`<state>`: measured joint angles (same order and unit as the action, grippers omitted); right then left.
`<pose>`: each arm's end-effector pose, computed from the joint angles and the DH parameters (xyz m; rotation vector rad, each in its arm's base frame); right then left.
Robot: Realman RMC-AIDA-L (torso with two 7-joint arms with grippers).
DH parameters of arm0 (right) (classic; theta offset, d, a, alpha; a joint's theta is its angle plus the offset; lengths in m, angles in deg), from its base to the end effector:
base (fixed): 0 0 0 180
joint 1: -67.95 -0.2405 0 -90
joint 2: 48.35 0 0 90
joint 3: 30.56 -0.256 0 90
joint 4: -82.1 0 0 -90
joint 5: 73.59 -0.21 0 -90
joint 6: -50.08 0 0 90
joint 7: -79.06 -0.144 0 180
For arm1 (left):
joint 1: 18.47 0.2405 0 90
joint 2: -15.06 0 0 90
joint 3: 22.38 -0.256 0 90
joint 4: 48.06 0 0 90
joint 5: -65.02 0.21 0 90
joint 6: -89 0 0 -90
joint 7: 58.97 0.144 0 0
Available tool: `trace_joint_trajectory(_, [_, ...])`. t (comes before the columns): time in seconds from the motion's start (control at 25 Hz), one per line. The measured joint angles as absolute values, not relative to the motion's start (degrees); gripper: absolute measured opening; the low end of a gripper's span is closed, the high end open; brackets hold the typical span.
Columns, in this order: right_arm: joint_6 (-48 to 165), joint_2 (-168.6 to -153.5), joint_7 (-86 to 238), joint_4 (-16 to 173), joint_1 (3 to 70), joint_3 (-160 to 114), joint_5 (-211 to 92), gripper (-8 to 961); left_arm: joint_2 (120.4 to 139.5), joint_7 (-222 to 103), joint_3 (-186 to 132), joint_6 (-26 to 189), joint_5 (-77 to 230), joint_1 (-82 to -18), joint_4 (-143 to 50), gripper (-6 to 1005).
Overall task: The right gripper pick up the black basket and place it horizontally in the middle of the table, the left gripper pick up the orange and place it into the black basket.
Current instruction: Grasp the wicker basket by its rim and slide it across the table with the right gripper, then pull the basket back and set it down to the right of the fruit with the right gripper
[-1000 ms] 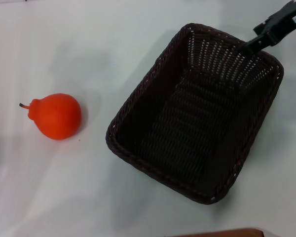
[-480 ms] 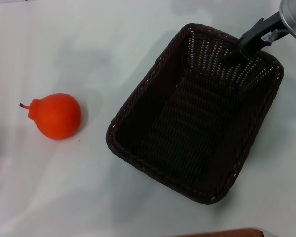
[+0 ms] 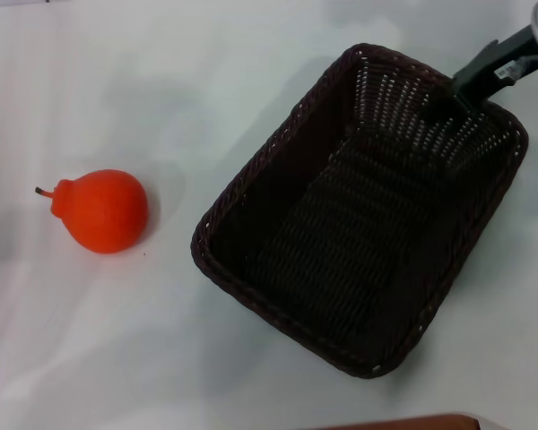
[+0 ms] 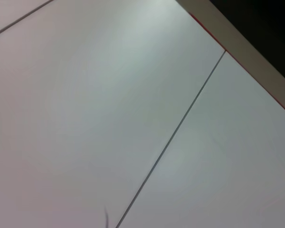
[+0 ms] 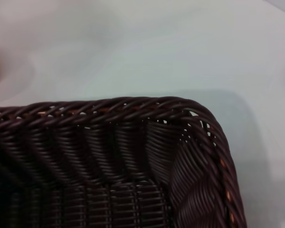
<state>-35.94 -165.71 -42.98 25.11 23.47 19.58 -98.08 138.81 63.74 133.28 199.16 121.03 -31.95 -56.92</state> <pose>0.2288 0.4000 0.0413 0.9158 2.6741 0.5330 -0.3163 0.2229 0.0536 -1.3127 -0.5711 -1.6338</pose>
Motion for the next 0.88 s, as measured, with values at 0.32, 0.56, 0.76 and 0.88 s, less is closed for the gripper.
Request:
trace_joint_trajectory(0.32, [-41.6, -162.71, -48.4, 27.8, 23.1, 7.6, -101.7, 231, 138.71, 63.7, 133.3, 197.3, 120.8, -32.5, -58.0, 750])
trace_joint_trajectory(0.56, [-43.7, -157.49, -51.6, 39.0, 25.3, 1.6, -112.9, 180, 138.72, 63.7, 133.2, 196.7, 121.0, -32.7, -58.4, 747])
trace_joint_trajectory(0.76, [-42.3, -156.97, -51.8, 43.1, 27.8, -1.1, -117.8, 173, 138.72, 63.7, 133.2, 196.6, 121.1, -32.7, -58.4, 745])
trace_joint_trajectory(0.88, [-40.7, -157.44, -52.8, 44.8, 28.6, -4.2, -118.7, 173, 138.72, 63.7, 133.2, 196.6, 121.1, -32.7, -58.4, 743])
